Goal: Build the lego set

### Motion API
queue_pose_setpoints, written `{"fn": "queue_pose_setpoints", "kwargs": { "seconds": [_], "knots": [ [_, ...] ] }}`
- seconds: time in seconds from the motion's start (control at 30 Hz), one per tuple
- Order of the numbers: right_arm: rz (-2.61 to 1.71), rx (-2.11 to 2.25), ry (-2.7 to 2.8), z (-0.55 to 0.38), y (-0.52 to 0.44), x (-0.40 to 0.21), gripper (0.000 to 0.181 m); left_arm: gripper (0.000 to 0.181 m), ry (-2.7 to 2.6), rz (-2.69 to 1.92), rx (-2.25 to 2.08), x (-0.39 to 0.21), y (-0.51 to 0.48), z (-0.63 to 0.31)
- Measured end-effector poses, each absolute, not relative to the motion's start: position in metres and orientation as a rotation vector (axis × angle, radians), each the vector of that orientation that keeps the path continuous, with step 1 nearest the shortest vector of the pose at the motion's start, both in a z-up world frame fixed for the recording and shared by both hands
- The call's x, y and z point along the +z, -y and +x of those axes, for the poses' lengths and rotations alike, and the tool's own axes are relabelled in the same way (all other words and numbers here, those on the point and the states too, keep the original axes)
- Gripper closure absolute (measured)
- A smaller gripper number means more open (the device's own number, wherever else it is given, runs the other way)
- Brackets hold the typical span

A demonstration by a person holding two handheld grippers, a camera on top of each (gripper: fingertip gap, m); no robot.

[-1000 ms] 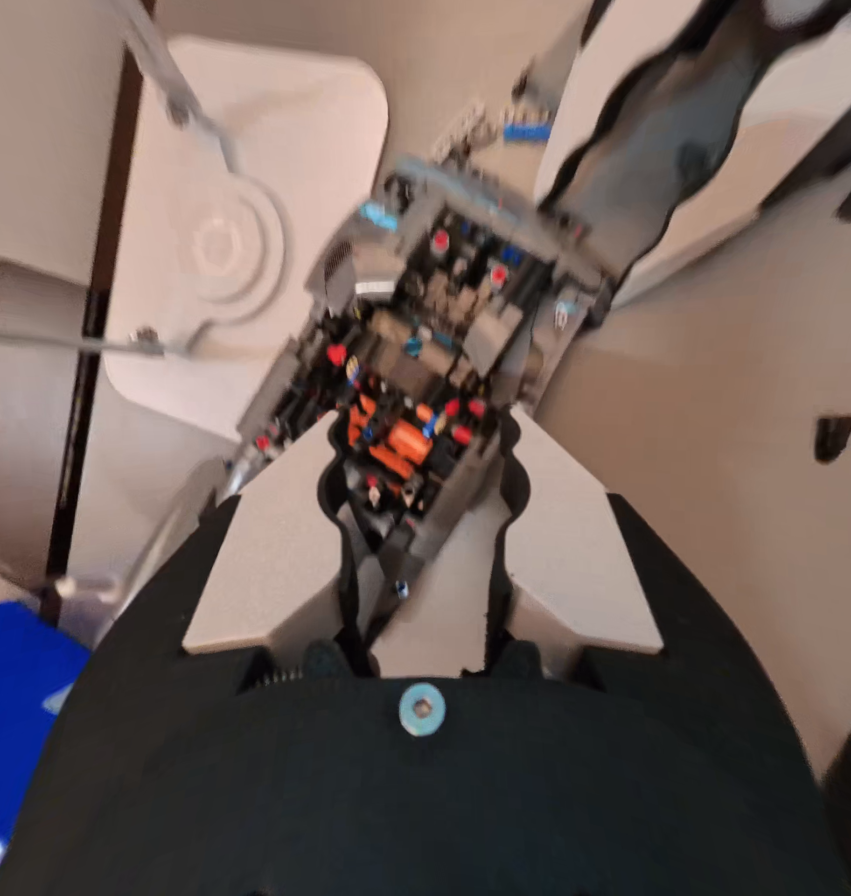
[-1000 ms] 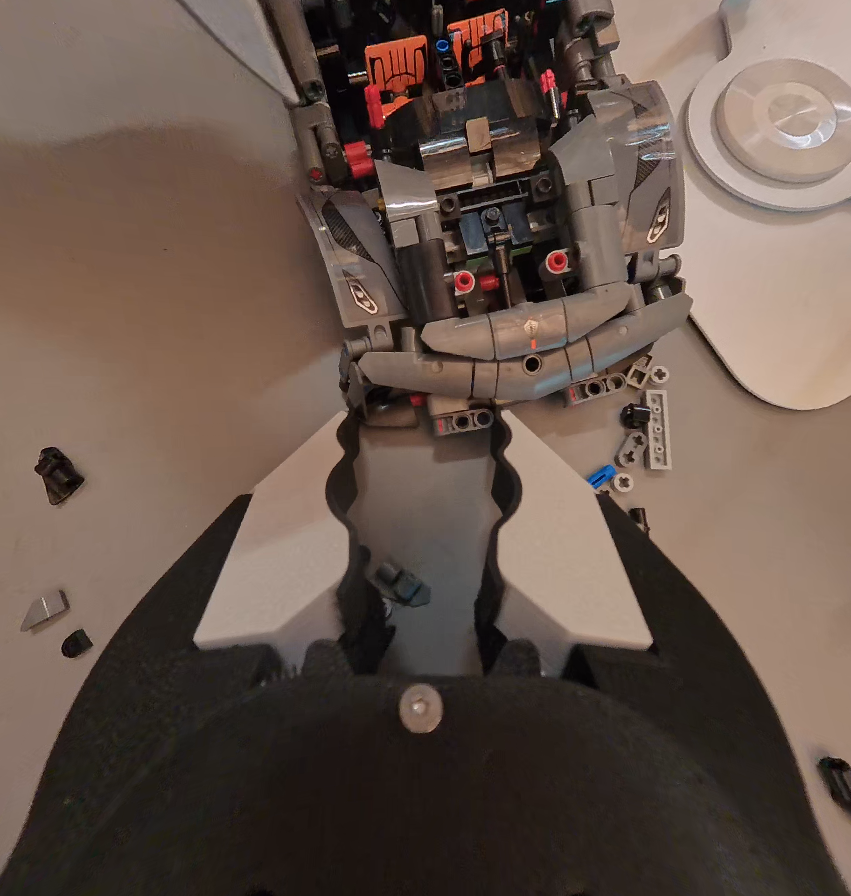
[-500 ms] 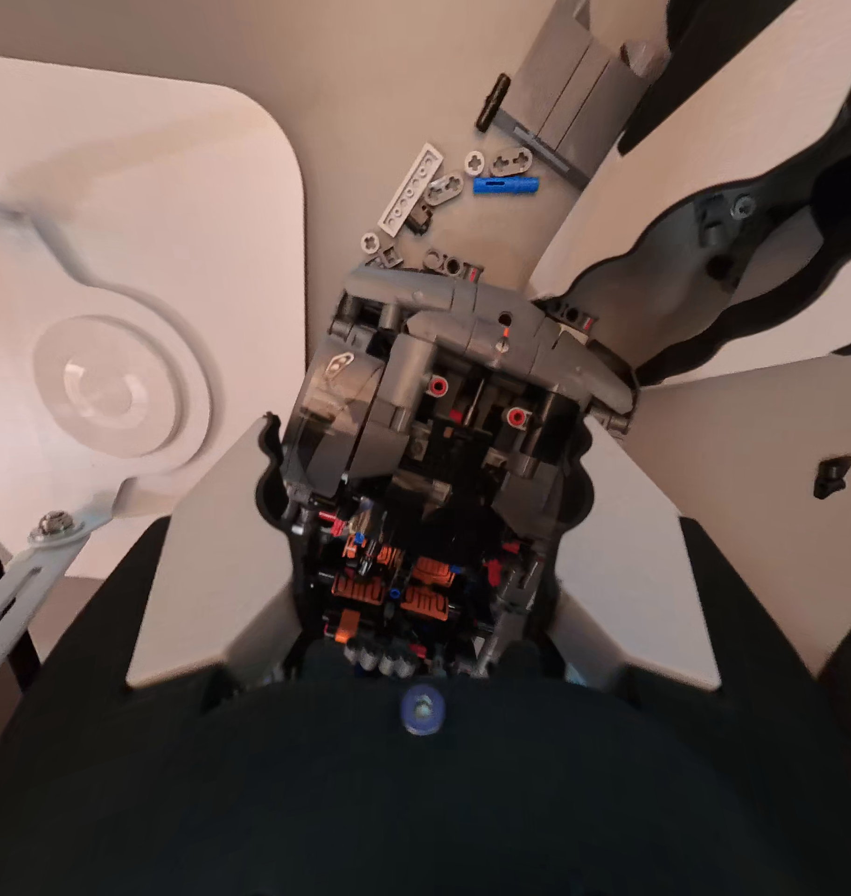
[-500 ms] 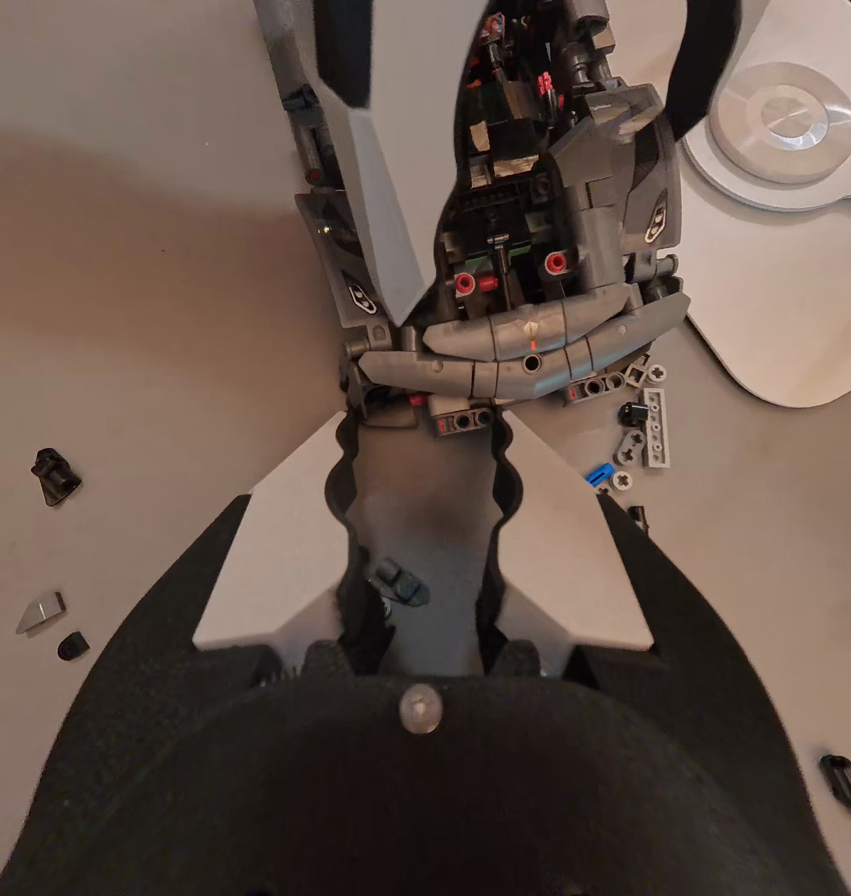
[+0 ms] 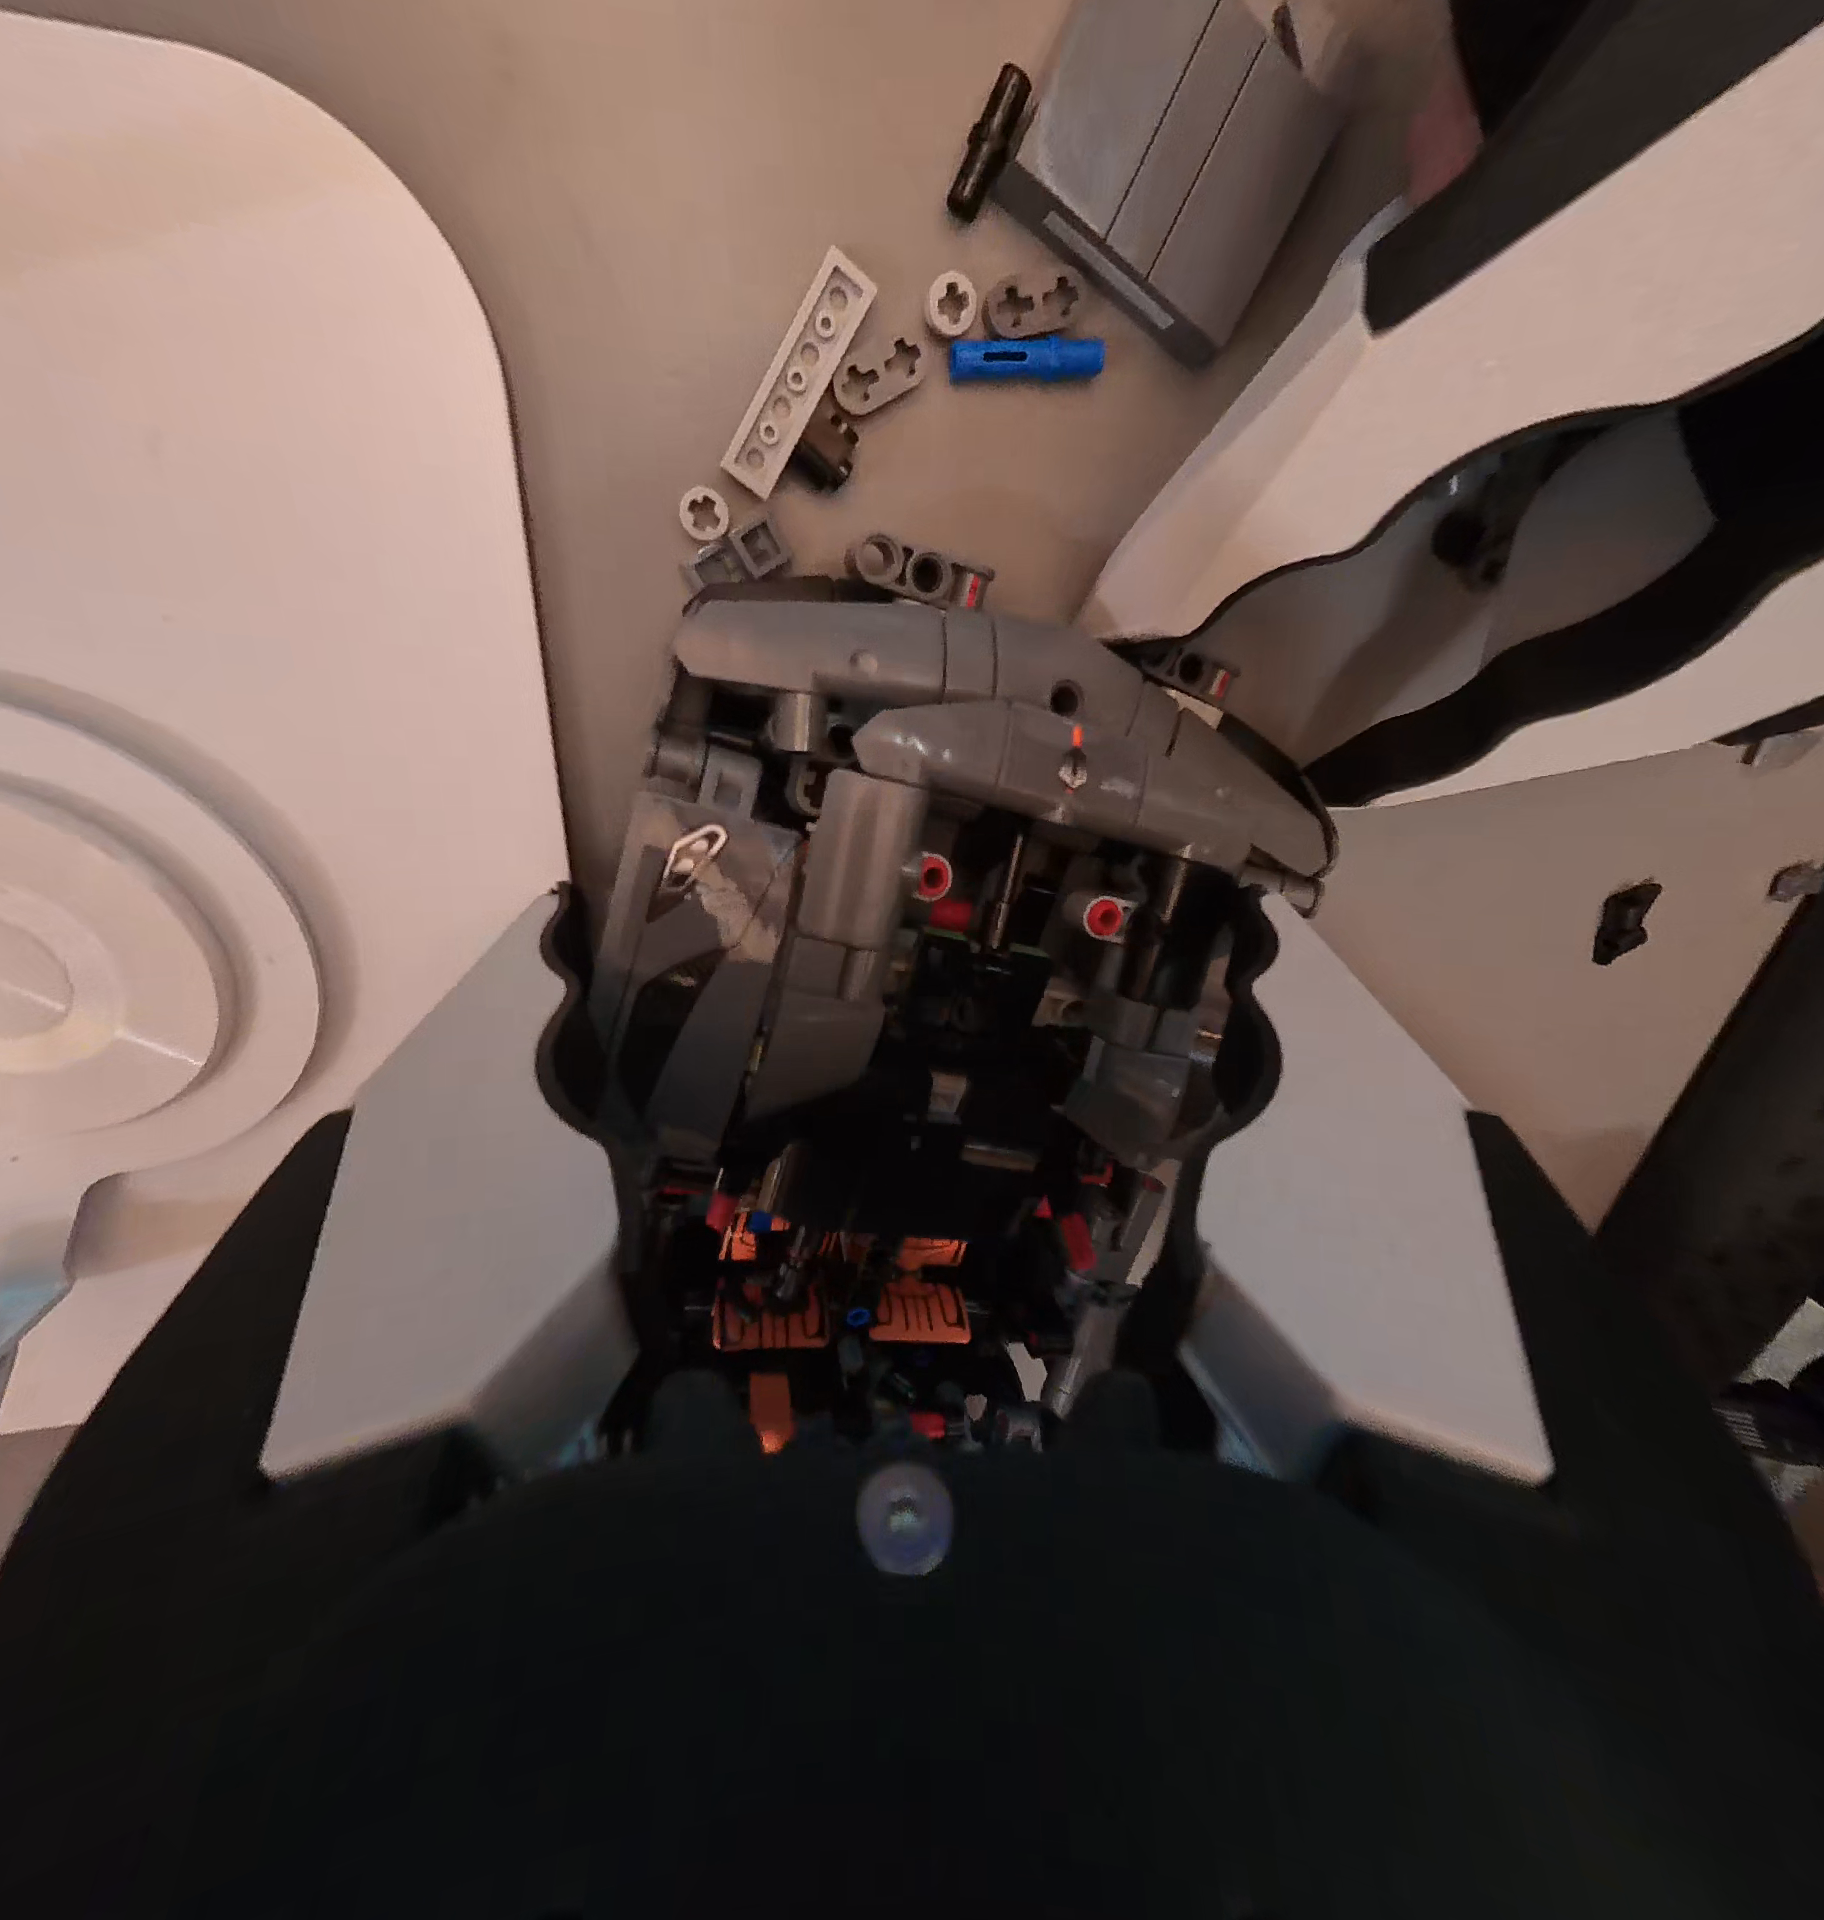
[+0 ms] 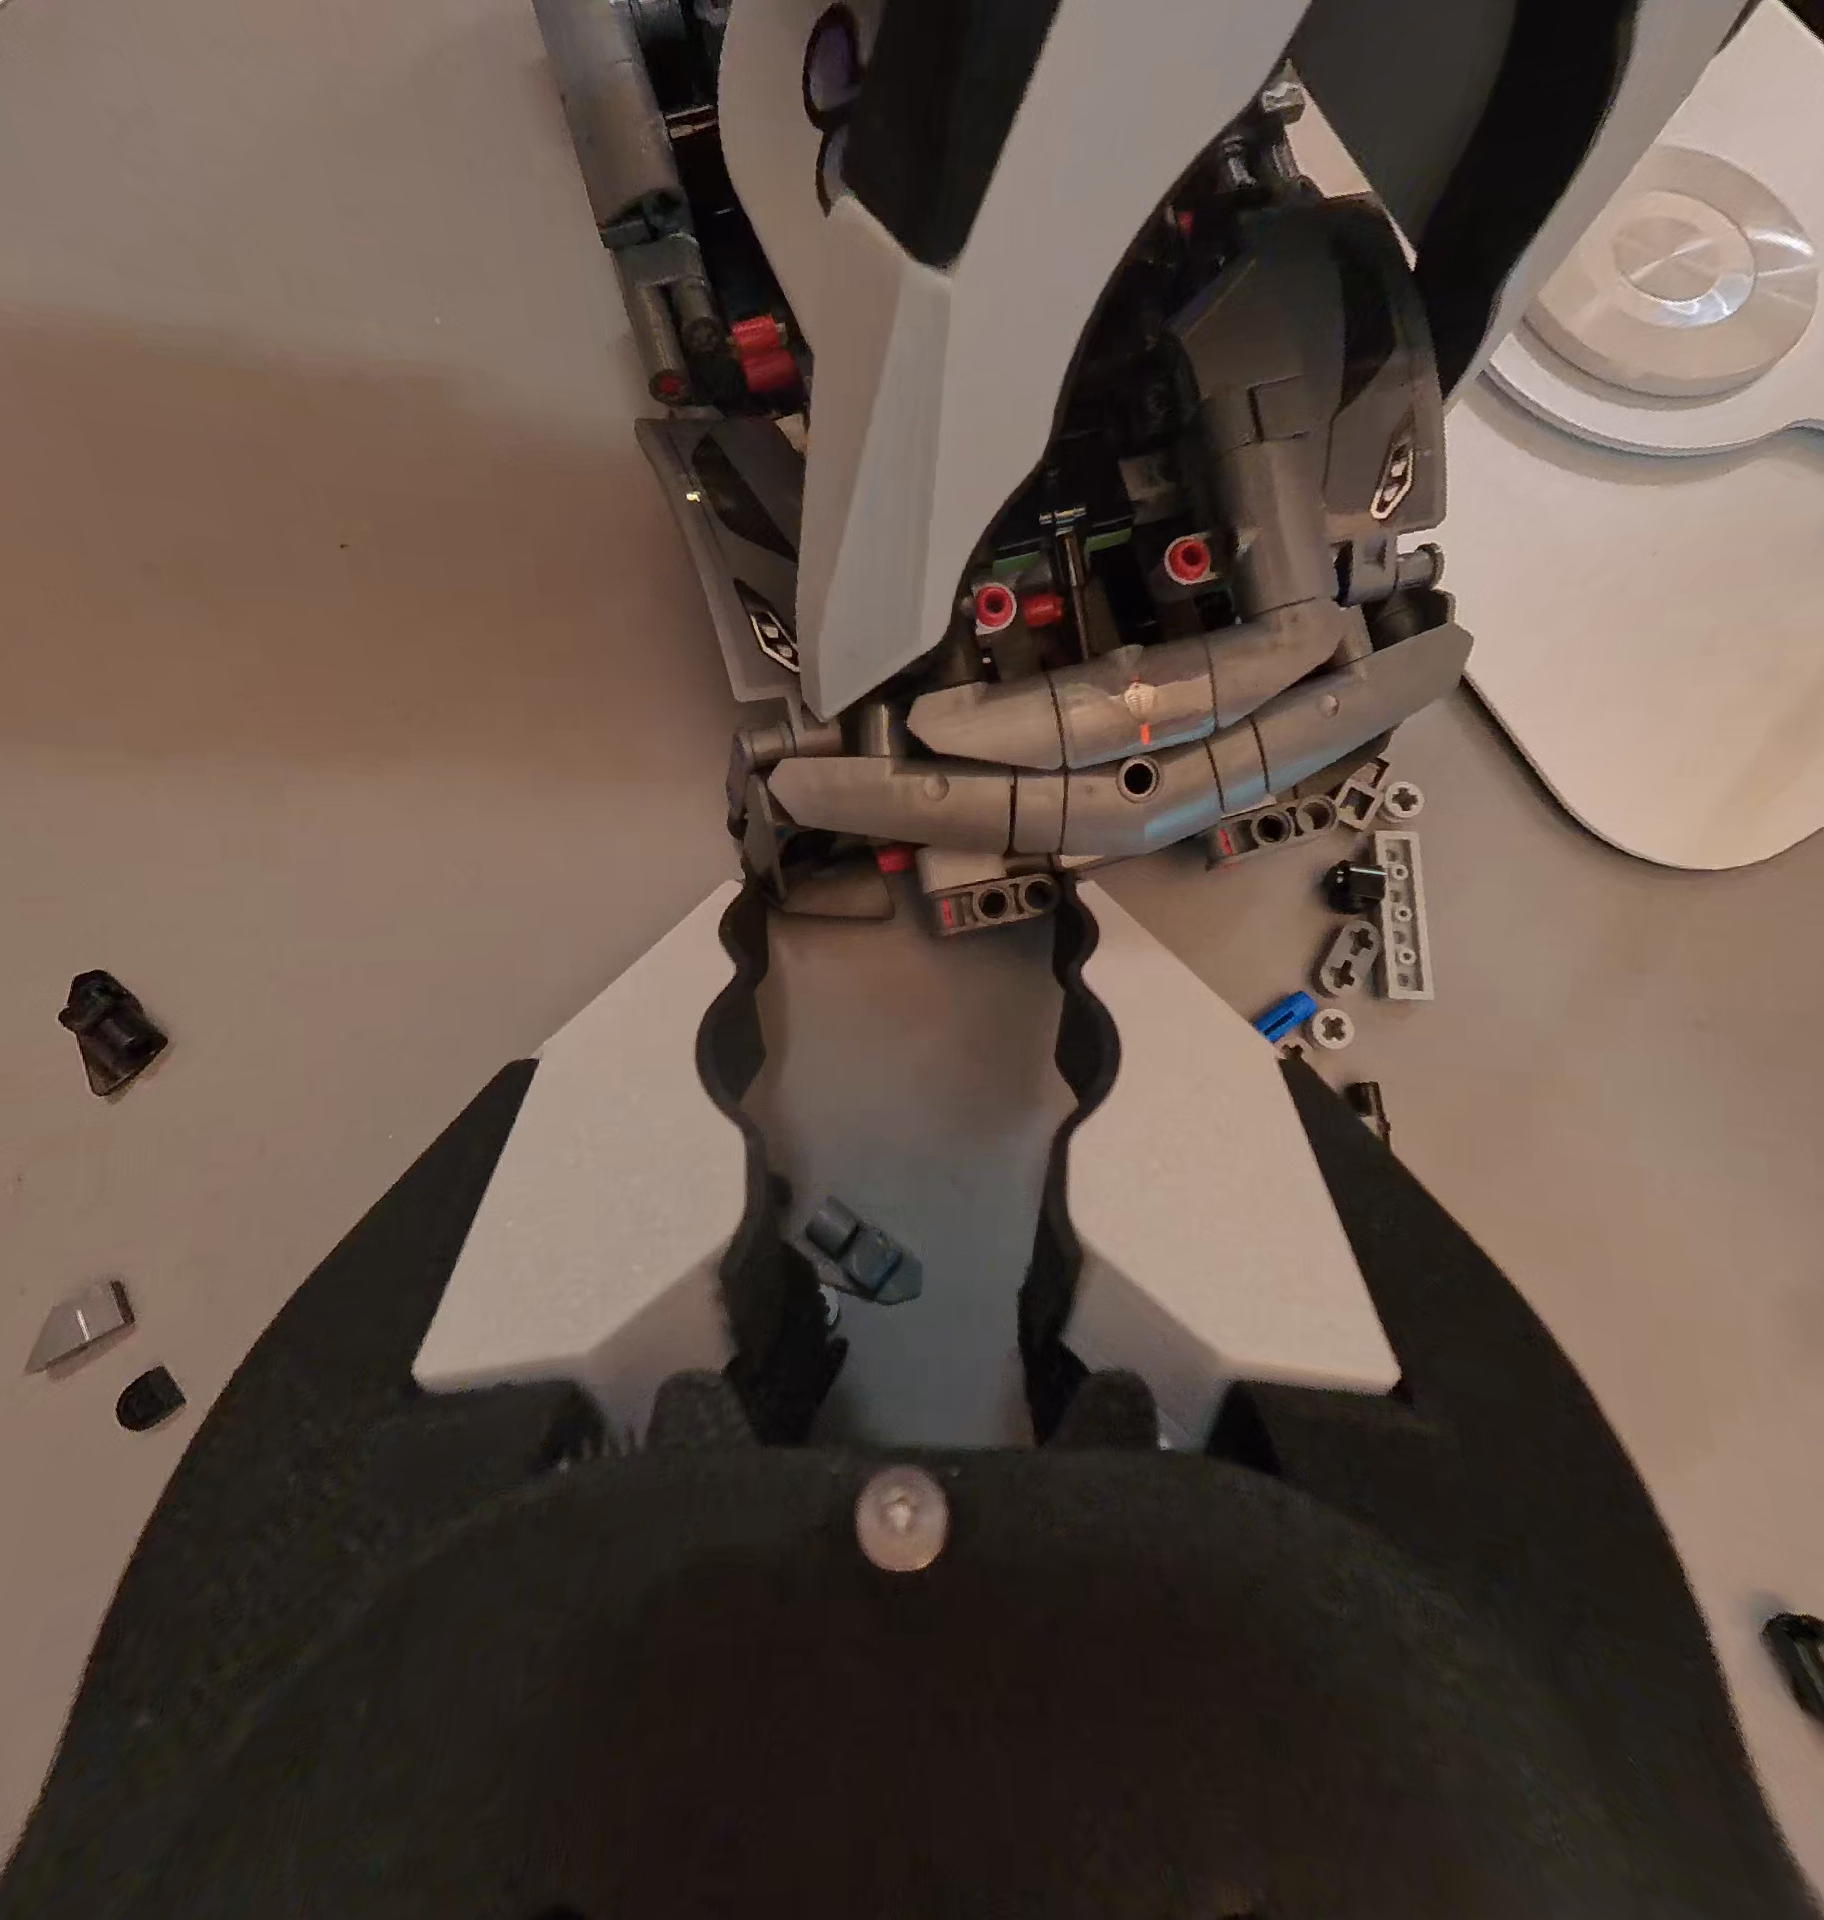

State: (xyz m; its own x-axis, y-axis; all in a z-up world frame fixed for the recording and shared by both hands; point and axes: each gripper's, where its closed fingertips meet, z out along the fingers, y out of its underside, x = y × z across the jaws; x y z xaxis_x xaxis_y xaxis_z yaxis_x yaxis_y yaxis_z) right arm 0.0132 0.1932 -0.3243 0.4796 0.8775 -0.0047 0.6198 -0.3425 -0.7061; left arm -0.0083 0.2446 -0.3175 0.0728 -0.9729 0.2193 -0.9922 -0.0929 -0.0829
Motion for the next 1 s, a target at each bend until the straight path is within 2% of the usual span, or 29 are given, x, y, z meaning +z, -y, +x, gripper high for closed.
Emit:
{"fn": "queue_pose_setpoints", "kwargs": {
  "seconds": [1.0],
  "knots": [
    [-2.094,0.485,1.227,0.0126,-0.1944,-0.3241,0.135,0.064,2.049,2.208,0.335,-0.3181,-0.2398,-0.0098]
  ]
}}
